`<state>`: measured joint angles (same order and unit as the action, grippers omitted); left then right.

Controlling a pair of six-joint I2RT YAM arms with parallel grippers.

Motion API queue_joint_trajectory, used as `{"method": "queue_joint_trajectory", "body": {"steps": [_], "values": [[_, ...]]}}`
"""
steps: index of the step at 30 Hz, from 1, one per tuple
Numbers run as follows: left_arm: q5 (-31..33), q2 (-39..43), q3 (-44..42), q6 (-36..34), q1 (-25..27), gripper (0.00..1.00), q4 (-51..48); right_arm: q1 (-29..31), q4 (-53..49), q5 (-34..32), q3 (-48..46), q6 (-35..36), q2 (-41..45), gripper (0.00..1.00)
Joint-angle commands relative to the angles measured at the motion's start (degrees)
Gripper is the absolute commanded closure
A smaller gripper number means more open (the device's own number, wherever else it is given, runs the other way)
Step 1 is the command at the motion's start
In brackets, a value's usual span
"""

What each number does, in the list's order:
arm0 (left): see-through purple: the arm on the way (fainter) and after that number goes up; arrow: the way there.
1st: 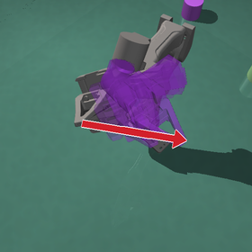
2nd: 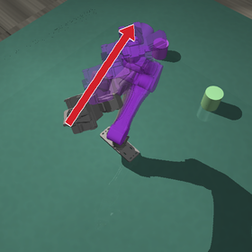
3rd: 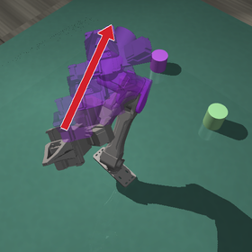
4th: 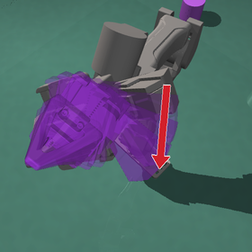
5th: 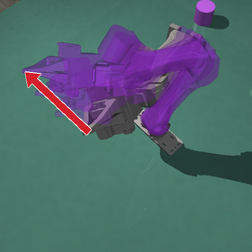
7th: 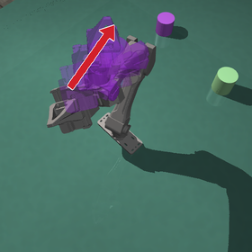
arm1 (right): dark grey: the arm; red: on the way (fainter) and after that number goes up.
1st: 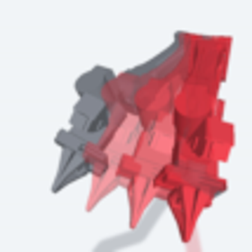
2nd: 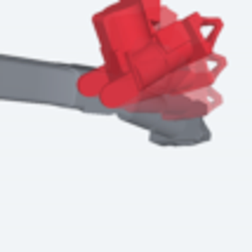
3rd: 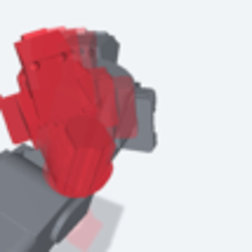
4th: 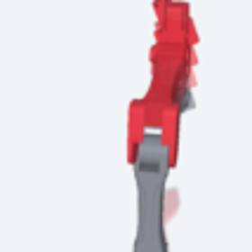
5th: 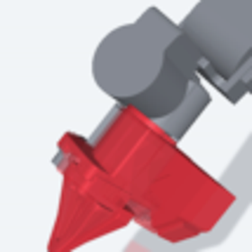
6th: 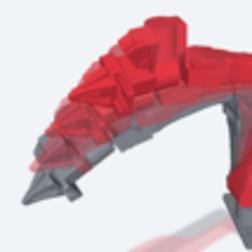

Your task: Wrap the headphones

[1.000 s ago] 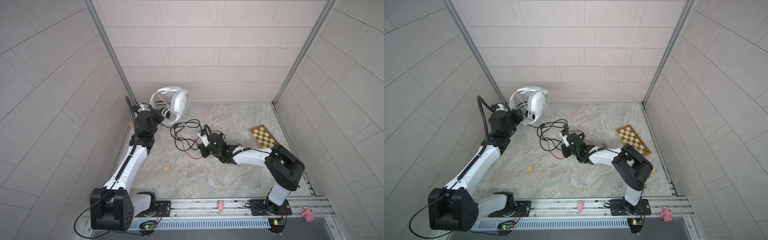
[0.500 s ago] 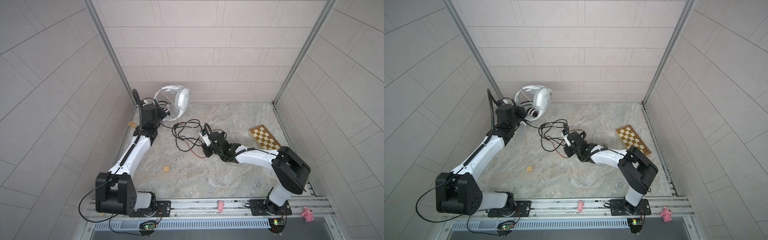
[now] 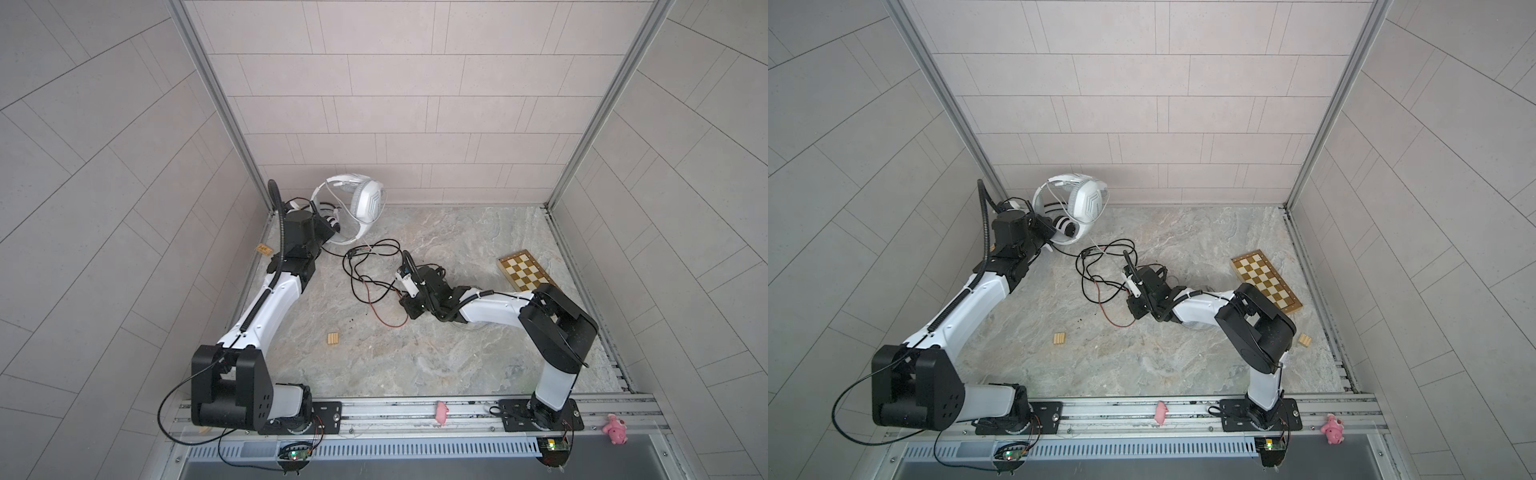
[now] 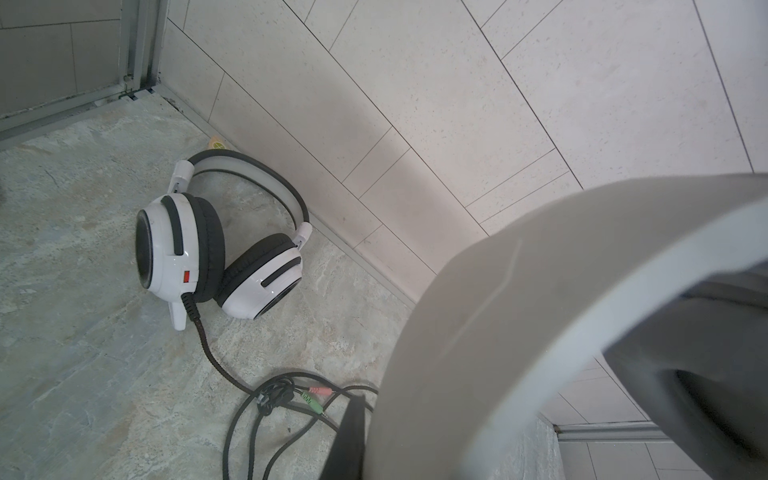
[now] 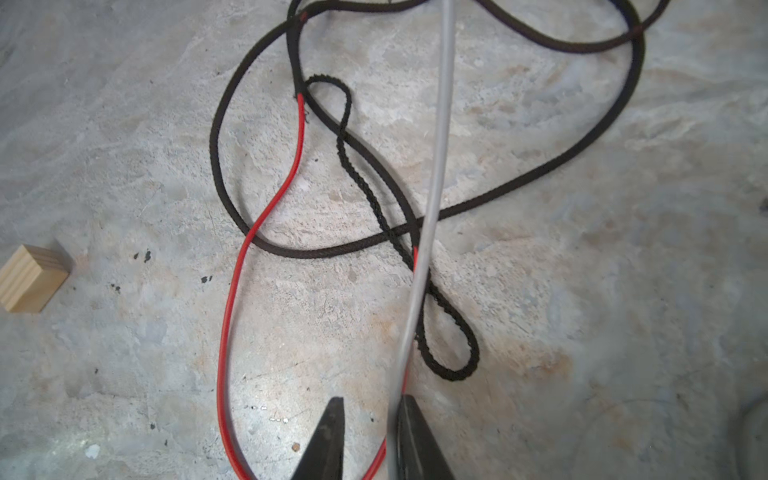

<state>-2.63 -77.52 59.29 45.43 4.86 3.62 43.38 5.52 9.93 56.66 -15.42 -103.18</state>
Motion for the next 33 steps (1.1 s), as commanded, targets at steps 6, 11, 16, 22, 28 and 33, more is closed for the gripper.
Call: {"method": "queue_joint_trajectory", "body": {"steps": [6,11,16,22,28,33], "values": [[-4.35,1.39,2.10,2.10,-1.41,1.00,6.56,-2.50,-5.05,3.28,0.78,2.45,-2.22,0.64],[-5.86,1.77,2.69,1.14,-1.53,1.00,6.78,-2.46,-7.02,3.34,1.98,4.44,-5.06,0.62],[-6.46,2.21,3.17,0.54,-1.76,1.00,6.40,-3.17,-10.62,0.13,2.62,6.11,-6.16,0.67],[-5.94,2.12,3.00,0.65,-1.90,1.00,6.40,-4.18,-10.51,1.48,1.72,6.10,-4.63,0.94],[-6.15,1.41,2.85,1.06,-2.81,1.00,6.40,-4.16,-11.96,3.01,1.45,5.78,1.34,0.96],[-5.38,1.58,2.58,0.81,-2.78,1.00,6.32,-4.24,-13.41,3.64,1.42,5.96,5.45,0.98]]}}
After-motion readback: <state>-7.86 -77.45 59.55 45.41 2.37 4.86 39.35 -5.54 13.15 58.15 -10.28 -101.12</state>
